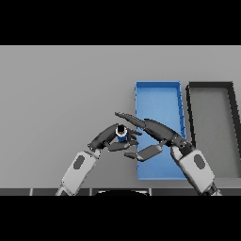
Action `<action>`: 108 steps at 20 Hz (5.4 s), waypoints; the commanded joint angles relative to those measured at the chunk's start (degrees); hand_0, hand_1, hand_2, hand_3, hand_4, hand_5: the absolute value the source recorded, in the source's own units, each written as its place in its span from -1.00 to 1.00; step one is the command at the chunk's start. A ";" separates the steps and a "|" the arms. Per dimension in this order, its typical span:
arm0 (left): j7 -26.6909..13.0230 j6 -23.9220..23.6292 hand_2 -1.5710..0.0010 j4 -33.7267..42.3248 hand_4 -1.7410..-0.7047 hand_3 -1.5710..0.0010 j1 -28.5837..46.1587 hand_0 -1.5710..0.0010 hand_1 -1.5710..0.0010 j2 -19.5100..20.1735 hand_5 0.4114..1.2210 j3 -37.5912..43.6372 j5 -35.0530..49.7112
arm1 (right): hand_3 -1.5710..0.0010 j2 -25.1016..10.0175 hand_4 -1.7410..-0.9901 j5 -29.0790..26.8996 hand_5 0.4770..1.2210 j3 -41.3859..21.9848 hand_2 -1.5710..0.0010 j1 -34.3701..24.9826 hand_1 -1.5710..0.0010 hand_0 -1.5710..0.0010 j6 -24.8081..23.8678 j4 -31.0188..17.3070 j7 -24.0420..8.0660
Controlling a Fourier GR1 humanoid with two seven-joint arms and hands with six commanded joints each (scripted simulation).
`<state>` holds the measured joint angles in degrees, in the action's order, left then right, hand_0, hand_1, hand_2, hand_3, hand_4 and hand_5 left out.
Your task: Pick up the blue pipe and place it into the blue bin.
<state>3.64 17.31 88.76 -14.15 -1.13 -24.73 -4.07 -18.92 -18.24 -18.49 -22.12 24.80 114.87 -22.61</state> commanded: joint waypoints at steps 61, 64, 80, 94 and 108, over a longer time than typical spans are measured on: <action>-10.26 10.48 1.00 2.03 0.63 1.00 3.74 1.00 1.00 -5.10 -0.95 7.10 -10.63 | -1.00 6.12 -1.00 -13.29 1.00 16.64 -1.00 -39.00 -1.00 -1.00 -13.06 -17.77 -9.97; -10.18 10.53 1.00 2.11 0.64 1.00 3.12 1.00 1.00 -4.86 -0.98 7.45 -10.55 | -1.00 3.77 -1.00 -10.57 1.00 21.43 -1.00 -40.79 -1.00 -1.00 -12.42 -24.10 -10.84; -9.35 10.51 1.00 2.70 0.66 1.00 5.04 1.00 1.00 -4.10 -0.96 6.84 -11.12 | -1.00 -1.61 -1.00 -1.76 1.00 25.98 -1.00 -10.64 -1.00 -1.00 -12.66 -24.07 -12.32; -10.25 10.07 1.00 3.14 0.67 1.00 4.82 1.00 1.00 -4.38 -0.97 6.46 -11.57 | 0.49 -32.13 -0.13 -26.31 1.00 -17.34 0.13 -9.04 0.13 0.05 -49.19 -28.33 -12.32; -10.41 10.42 1.00 4.57 0.65 1.00 6.46 1.00 1.00 -4.51 -0.96 5.53 -11.47 | 0.98 -39.46 0.87 -28.41 -0.31 -39.40 0.96 -21.59 0.96 0.96 -40.95 -31.54 -12.15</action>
<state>-6.72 27.69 93.33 -7.71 -5.63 -19.19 -15.53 -58.36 -46.65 -57.91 -43.69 -16.15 83.32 -34.80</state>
